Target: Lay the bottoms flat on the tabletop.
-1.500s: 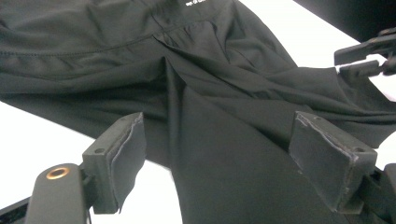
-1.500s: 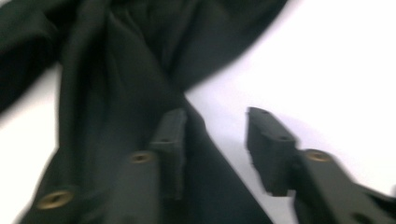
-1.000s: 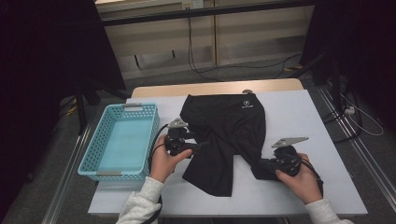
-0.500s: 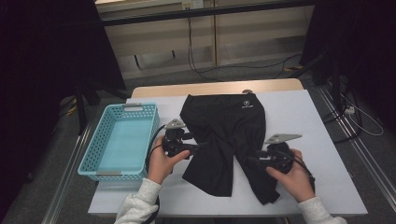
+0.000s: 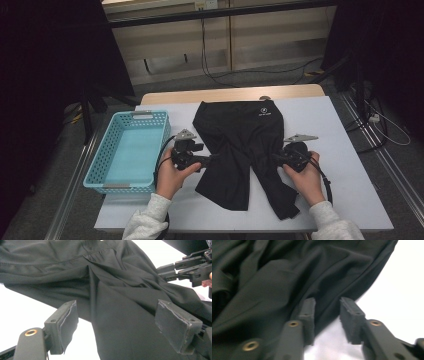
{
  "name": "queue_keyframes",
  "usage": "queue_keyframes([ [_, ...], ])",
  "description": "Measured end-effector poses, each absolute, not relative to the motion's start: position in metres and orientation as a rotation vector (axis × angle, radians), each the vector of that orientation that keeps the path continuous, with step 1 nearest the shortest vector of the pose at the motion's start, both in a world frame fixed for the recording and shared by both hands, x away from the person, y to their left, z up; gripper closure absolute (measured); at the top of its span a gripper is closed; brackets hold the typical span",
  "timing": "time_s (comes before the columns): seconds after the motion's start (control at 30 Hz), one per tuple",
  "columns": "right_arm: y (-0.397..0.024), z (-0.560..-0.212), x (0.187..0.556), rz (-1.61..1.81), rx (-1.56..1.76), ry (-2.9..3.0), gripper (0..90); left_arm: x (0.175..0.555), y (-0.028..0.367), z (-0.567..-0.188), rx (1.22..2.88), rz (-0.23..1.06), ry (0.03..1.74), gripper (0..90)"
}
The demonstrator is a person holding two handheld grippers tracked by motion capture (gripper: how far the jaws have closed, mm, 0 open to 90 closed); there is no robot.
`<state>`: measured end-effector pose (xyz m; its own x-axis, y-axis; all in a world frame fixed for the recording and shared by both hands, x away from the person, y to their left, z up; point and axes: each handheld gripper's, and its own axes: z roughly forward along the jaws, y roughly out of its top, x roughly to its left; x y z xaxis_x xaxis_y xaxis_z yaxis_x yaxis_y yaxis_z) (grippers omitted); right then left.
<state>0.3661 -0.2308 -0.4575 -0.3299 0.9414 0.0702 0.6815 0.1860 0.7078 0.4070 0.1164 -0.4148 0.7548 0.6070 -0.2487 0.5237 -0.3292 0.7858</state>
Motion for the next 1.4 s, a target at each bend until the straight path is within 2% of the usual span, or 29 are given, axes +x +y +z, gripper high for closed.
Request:
queue_keyframes([
  [0.1,-0.238,-0.457,0.367,0.969,1.599,2.062,90.0,0.406,0.116,-0.415,2.006,0.111,0.856,19.6],
  [0.37,-0.267,-0.450,0.367,1.066,1.674,1.975,90.0,0.406,0.116,-0.415,1.987,0.114,0.868,19.9],
  [0.63,-0.287,-0.442,0.370,1.014,1.661,1.910,90.0,0.405,0.115,-0.419,1.998,0.107,0.870,19.9],
  [1.03,-0.306,-0.450,0.379,0.920,1.655,1.913,90.0,0.406,0.110,-0.424,2.019,0.089,0.857,19.9],
  [1.1,-0.306,-0.451,0.380,0.917,1.636,1.912,87.8,0.406,0.110,-0.423,2.015,0.091,0.857,19.9],
  [1.2,-0.304,-0.452,0.379,0.892,1.636,1.924,73.8,0.406,0.109,-0.423,2.017,0.091,0.854,19.9],
  [1.3,-0.307,-0.450,0.374,0.894,1.648,1.907,68.1,0.406,0.110,-0.424,2.021,0.091,0.856,19.9],
  [1.4,-0.313,-0.447,0.365,0.940,1.679,1.905,67.6,0.406,0.110,-0.421,2.012,0.095,0.854,19.9],
])
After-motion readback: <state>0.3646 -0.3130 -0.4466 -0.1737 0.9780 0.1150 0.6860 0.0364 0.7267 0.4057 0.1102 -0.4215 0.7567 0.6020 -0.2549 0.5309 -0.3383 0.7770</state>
